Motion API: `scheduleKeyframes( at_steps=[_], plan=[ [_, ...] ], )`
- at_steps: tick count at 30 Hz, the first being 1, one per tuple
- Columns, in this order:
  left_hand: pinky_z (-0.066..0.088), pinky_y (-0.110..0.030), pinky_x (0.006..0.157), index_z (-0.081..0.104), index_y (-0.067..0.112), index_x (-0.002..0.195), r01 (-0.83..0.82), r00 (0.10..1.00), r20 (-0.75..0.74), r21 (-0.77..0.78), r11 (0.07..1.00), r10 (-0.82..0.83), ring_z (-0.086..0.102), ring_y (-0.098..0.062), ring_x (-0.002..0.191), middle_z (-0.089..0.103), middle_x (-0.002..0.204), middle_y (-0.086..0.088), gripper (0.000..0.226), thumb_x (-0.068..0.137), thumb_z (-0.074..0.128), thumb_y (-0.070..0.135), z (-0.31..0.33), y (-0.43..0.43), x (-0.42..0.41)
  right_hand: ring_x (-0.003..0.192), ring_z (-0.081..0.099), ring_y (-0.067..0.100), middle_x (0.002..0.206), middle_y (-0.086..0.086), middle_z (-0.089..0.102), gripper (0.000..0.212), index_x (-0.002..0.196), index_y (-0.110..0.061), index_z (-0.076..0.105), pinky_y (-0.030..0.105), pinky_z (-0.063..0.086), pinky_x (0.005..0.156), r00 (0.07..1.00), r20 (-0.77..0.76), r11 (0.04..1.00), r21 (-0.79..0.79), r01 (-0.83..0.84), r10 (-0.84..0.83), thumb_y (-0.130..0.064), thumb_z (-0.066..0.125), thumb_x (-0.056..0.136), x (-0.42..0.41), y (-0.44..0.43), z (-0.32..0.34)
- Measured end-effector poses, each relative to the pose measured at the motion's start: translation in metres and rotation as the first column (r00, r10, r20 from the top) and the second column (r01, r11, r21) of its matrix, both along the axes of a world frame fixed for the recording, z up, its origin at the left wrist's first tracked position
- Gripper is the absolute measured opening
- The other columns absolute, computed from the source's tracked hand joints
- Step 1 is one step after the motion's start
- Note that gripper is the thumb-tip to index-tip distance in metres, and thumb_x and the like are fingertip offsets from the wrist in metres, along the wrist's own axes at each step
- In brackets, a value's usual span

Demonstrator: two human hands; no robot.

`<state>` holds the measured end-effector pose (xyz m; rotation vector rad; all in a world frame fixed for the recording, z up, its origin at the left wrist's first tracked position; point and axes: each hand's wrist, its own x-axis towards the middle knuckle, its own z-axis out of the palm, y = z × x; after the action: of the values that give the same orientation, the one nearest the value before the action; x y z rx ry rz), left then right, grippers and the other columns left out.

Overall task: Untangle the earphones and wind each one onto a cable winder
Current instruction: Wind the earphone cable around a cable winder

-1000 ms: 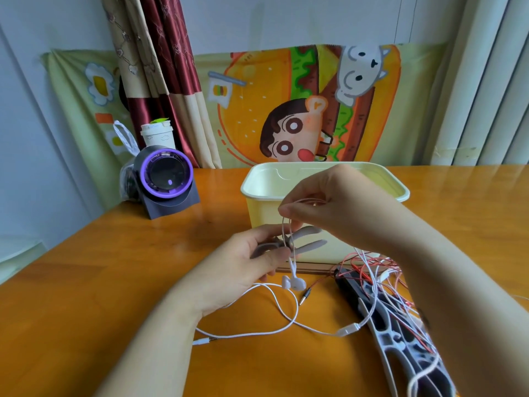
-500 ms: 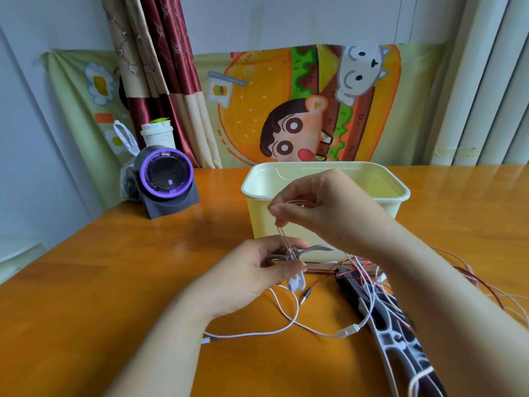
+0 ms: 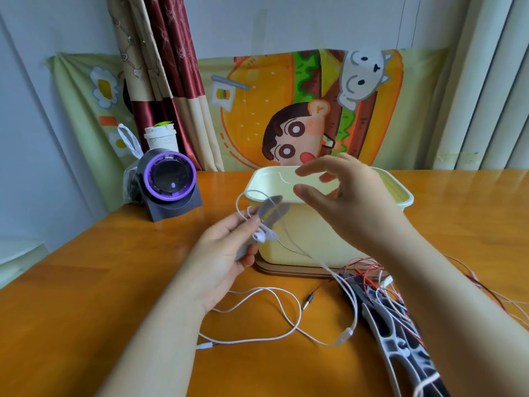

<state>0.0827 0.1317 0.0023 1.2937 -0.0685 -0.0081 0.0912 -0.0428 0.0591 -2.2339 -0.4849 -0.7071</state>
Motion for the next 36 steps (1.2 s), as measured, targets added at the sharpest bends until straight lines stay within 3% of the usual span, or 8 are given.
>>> scheduleKeyframes(
  at_steps=[2, 5, 10, 14, 19, 22, 29, 36],
  plan=[
    [0.043, -0.018, 0.059, 0.069, 0.019, 0.099, -0.067, 0.997, -0.034, -0.057, 0.996, 0.065, 0.051, -0.007, 0.063, 0.067, 0.072, 0.005, 0.016, 0.086, 0.061, 0.021, 0.001, 0.002, 0.002, 0.075, 0.06, 0.002, 0.077, -0.016, 0.064, 0.004, 0.084, -0.022, 0.067, 0.014, 0.046, 0.064, 0.998, -0.019, 0.998, 0.036, -0.061, 0.061, -0.024, 0.064, 0.088, -0.004, 0.002, 0.002],
    [0.043, -0.018, 0.06, 0.069, 0.021, 0.1, -0.104, 0.995, -0.006, -0.023, 0.994, 0.103, 0.052, -0.007, 0.069, 0.069, 0.072, 0.009, 0.014, 0.092, 0.058, 0.021, -0.001, 0.003, 0.002, 0.059, 0.066, 0.009, 0.068, -0.001, 0.072, 0.019, 0.078, -0.012, 0.071, 0.02, 0.053, 0.059, 0.894, -0.333, 0.953, 0.073, -0.293, 0.3, -0.023, 0.062, 0.089, -0.011, 0.011, 0.0],
    [0.044, -0.018, 0.061, 0.07, 0.021, 0.095, -0.136, 0.985, 0.105, 0.012, 0.991, 0.134, 0.05, -0.004, 0.065, 0.066, 0.077, 0.004, 0.014, 0.088, 0.059, 0.025, -0.003, 0.002, 0.003, 0.064, 0.067, 0.009, 0.082, 0.006, 0.074, 0.035, 0.09, -0.006, 0.071, 0.015, 0.053, 0.063, 0.727, -0.645, 0.929, -0.07, -0.363, 0.235, -0.038, 0.056, 0.092, -0.008, 0.02, -0.019],
    [0.044, -0.02, 0.069, 0.072, 0.03, 0.099, -0.129, 0.978, 0.175, 0.061, 0.99, 0.117, 0.056, -0.004, 0.074, 0.067, 0.084, 0.007, 0.025, 0.078, 0.061, 0.036, -0.004, 0.001, 0.004, 0.072, 0.069, 0.018, 0.087, 0.012, 0.071, 0.028, 0.093, -0.001, 0.067, 0.031, 0.058, 0.074, 0.699, -0.553, 0.877, 0.417, -0.24, 0.454, -0.028, 0.06, 0.091, 0.001, 0.021, -0.026],
    [0.046, -0.024, 0.078, 0.068, 0.033, 0.106, -0.13, 0.96, 0.261, 0.1, 0.986, 0.1, 0.065, -0.003, 0.086, 0.073, 0.091, 0.009, 0.03, 0.078, 0.059, 0.038, -0.006, -0.002, 0.004, 0.064, 0.066, 0.011, 0.071, 0.005, 0.069, 0.016, 0.093, 0.002, 0.065, 0.027, 0.058, 0.072, 0.661, -0.485, 0.745, 0.644, -0.173, 0.573, -0.013, 0.065, 0.087, 0.004, 0.028, -0.035],
    [0.049, -0.03, 0.089, 0.065, 0.034, 0.111, -0.095, 0.953, 0.297, 0.121, 0.988, 0.055, 0.066, -0.009, 0.104, 0.073, 0.107, 0.007, 0.032, 0.079, 0.057, 0.037, -0.007, -0.005, 0.003, 0.066, 0.067, 0.013, 0.073, 0.008, 0.071, 0.01, 0.086, -0.002, 0.066, 0.024, 0.055, 0.067, 0.657, -0.467, 0.712, 0.685, -0.155, 0.592, -0.012, 0.067, 0.085, 0.003, 0.029, -0.036],
    [0.048, -0.025, 0.087, 0.062, 0.037, 0.115, -0.142, 0.94, 0.335, 0.197, 0.97, 0.07, 0.066, -0.007, 0.103, 0.073, 0.104, 0.013, 0.033, 0.083, 0.056, 0.038, -0.008, -0.006, 0.004, 0.068, 0.067, 0.014, 0.08, 0.014, 0.073, 0.016, 0.089, 0.002, 0.067, 0.027, 0.057, 0.073, 0.697, -0.462, 0.734, 0.664, -0.138, 0.549, -0.012, 0.071, 0.082, 0.004, 0.026, -0.036],
    [0.049, -0.024, 0.074, 0.068, 0.02, 0.106, -0.181, 0.962, 0.202, -0.019, 0.983, 0.181, 0.064, -0.01, 0.085, 0.073, 0.093, 0.003, 0.02, 0.095, 0.052, 0.024, -0.009, -0.005, 0.007, 0.066, 0.067, 0.016, 0.074, 0.007, 0.071, 0.028, 0.097, -0.008, 0.055, 0.031, 0.059, 0.074, 0.714, -0.431, 0.736, 0.655, -0.172, 0.551, -0.005, 0.074, 0.077, -0.002, 0.036, -0.037]
  ],
)
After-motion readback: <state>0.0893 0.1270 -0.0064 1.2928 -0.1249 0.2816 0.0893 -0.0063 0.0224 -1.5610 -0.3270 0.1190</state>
